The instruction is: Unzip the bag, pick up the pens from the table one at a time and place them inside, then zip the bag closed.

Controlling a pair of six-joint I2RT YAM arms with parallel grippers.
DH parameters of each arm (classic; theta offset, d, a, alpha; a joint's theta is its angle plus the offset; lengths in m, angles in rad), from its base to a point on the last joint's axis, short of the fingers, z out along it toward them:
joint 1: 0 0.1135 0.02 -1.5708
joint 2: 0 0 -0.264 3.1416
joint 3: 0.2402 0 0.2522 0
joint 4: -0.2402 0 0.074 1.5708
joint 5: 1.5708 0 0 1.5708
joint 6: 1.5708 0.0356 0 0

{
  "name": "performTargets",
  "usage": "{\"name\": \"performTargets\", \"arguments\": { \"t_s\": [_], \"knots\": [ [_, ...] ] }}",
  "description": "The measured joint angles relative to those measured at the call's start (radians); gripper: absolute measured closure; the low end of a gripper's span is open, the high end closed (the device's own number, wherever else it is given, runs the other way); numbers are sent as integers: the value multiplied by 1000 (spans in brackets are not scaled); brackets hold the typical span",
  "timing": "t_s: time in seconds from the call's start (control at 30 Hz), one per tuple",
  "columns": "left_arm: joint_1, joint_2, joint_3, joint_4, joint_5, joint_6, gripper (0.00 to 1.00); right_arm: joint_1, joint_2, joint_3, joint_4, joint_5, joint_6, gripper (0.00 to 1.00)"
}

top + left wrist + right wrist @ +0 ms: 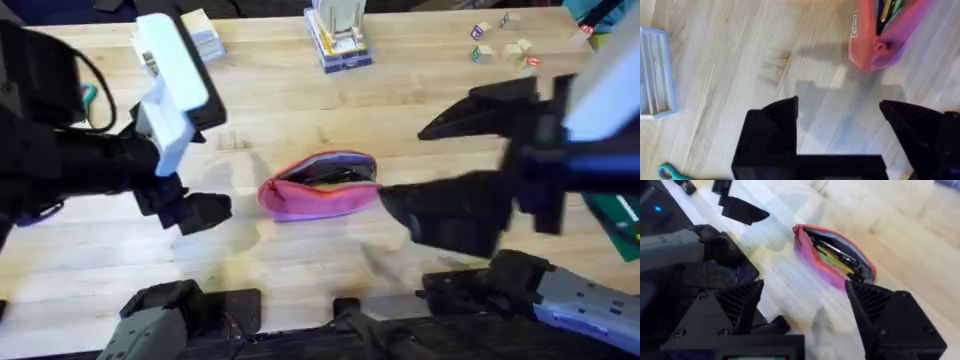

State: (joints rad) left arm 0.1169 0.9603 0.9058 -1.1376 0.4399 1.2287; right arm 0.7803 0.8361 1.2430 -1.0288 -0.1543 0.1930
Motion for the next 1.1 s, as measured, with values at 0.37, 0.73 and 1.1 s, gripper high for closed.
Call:
{"name": "performTargets", "arguments": {
  "t_s": [0.37,0.73,1.1],
  "knots": [
    [174,256,0,-43,186,357,7,0,152,0,3,-9,282,3],
    [174,486,0,-43,280,485,7,2,297,0,7,-106,459,3],
    [174,526,0,-41,271,496,7,65,331,0,90,-45,702,3]
  ]
}}
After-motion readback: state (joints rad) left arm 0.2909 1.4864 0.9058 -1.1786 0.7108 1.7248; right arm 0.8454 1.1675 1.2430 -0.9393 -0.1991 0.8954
